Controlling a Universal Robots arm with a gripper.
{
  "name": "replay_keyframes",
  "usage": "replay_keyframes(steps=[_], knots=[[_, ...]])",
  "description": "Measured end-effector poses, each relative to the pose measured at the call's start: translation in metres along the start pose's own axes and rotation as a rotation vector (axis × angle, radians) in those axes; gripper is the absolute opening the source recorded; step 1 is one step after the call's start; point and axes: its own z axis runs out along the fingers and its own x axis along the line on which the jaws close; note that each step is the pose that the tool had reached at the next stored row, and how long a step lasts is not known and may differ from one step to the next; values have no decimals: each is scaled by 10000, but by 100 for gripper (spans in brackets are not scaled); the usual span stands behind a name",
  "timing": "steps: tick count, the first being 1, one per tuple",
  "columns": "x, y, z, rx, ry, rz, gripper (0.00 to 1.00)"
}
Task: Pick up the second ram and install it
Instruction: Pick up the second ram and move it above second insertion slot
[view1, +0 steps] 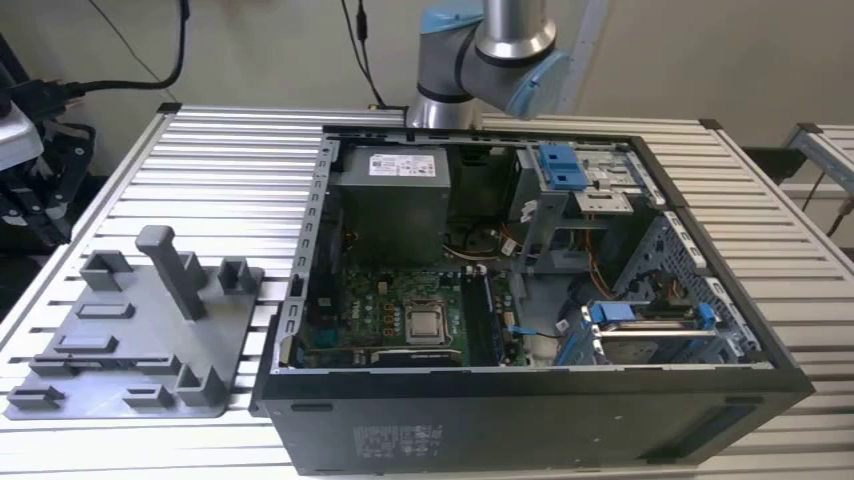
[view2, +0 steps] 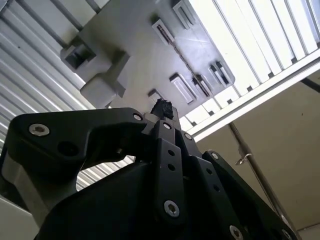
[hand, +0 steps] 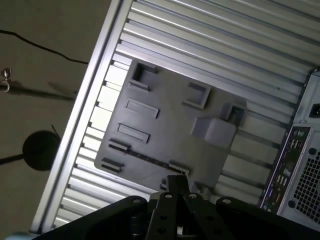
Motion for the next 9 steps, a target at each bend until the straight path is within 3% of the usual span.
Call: replay_keyframes(steps=[9], knots=[[0,0,0,-10,30,-671,11]])
